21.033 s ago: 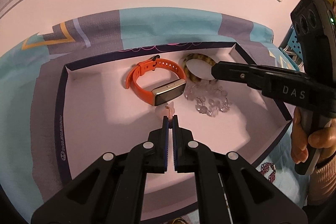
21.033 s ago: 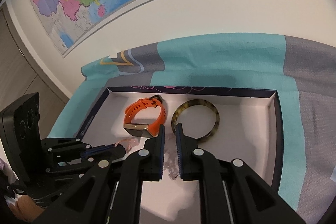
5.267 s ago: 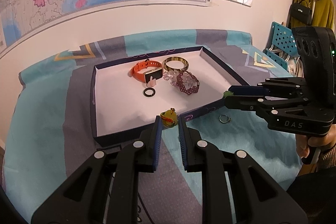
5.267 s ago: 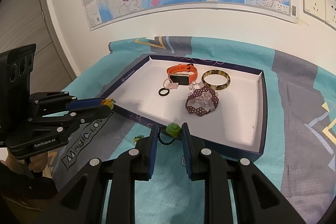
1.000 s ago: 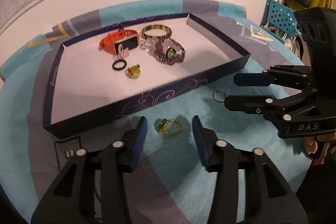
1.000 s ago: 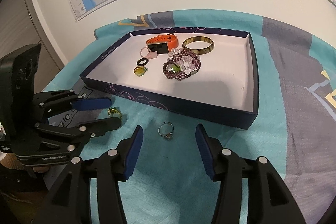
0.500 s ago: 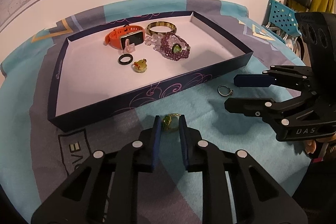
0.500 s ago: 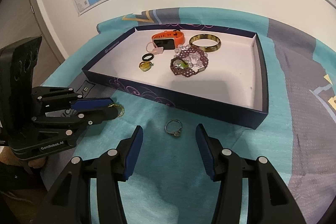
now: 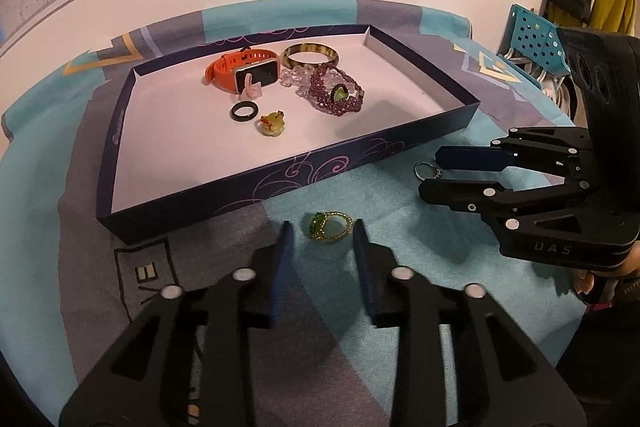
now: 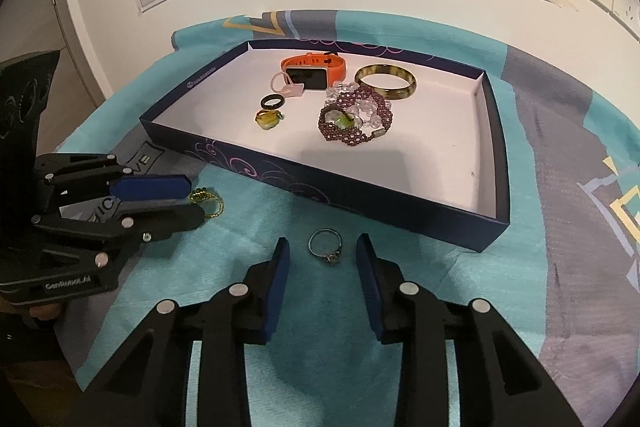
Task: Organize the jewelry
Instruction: 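Move the left tool to the gold green-stone ring while the right tool approaches the silver ring, then close the left tool on the gold ring while the right tool grasps the silver ring, then lift the gold ring and silver ring toward the box rim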
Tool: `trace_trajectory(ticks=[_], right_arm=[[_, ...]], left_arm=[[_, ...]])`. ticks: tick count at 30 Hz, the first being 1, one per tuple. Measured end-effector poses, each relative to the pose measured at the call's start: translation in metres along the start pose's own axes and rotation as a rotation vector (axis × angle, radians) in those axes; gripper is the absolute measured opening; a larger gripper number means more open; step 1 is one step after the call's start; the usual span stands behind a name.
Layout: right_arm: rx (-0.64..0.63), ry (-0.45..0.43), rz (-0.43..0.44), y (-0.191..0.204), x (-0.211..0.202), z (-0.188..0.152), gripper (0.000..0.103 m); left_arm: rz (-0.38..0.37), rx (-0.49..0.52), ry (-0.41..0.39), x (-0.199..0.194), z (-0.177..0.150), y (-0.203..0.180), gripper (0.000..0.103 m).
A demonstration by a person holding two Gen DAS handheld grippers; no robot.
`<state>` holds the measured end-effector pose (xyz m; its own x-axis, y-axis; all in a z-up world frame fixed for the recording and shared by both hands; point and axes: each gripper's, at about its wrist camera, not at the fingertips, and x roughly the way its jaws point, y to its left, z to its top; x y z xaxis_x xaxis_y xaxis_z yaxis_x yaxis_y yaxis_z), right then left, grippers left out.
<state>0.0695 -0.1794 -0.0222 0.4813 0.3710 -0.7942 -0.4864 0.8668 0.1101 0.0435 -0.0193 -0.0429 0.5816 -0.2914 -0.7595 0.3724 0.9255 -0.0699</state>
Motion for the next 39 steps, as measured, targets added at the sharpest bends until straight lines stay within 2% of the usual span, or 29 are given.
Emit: trace_trajectory(ticks=[2,10,18,22,39], right_arm=[[-0.005,0.0,-0.004,0.001,0.0,0.0,0.026],[-0.005,0.0,0.003,0.001,0.001,0.0,0.016],[0.007,-0.001,0.02,0.0,0.0,0.0,0.014],[0.02,-0.009,0.037,-0.003,-0.002,0.0,0.007],[0.055,-0.019,0.094,-0.009,-0.009,-0.002,0.005]], left_arm=[[0.004,0.004,0.004,0.001,0.001,-0.001,0.032],[0.028,0.028,0.017,0.008,0.005,-0.007,0.032],[0.023,0.046,0.018,0.009,0.004,-0.01,0.011],[0.02,0.041,0.012,0.007,0.002,-0.009,0.01],[0.006,-0.006,-0.02,-0.009,-0.003,0.001,0.01]])
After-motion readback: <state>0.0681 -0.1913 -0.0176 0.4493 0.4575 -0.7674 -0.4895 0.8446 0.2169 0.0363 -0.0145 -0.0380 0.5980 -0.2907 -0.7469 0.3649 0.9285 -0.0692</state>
